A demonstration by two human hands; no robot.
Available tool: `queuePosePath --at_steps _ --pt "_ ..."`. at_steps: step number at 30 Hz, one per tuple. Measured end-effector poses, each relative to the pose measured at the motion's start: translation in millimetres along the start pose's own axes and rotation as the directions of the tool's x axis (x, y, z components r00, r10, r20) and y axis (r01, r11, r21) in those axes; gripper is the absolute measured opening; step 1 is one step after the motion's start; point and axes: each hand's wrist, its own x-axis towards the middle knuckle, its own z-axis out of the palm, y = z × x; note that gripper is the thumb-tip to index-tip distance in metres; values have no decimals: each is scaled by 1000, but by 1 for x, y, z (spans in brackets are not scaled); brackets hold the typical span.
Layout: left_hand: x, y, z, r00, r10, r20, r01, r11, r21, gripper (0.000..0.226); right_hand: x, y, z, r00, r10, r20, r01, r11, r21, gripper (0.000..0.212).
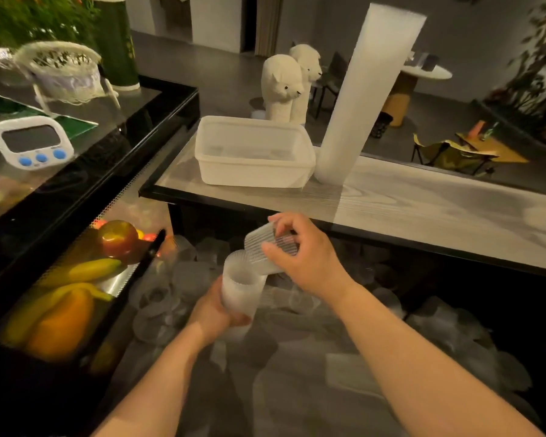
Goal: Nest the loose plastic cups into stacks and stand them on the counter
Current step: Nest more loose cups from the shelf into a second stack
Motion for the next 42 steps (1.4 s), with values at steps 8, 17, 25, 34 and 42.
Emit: queuePosePath --at_steps 8,17,25,34,42 --pt "-1 -4 3 999 49 23 -49 999 -23 92 19 -7 29 947 -115 301 217 918 -331 47" --pt "-8 -3 9 996 91 -6 -91 996 -7 90 14 4 35 890 -112 442 339 811 -477 49" --pt "-7 12 12 982 186 -28 -187 982 -35 88 10 19 37 937 -78 341 235 863 -448 54" --pt "-15 19 -3 983 185 -8 -185 982 -43 94 7 53 16 942 328 72 -333 887 319 44" --pt "-23 4 -20 998 52 27 -51 999 -18 90 -46 178 52 632 773 56 -576 517 -633 38"
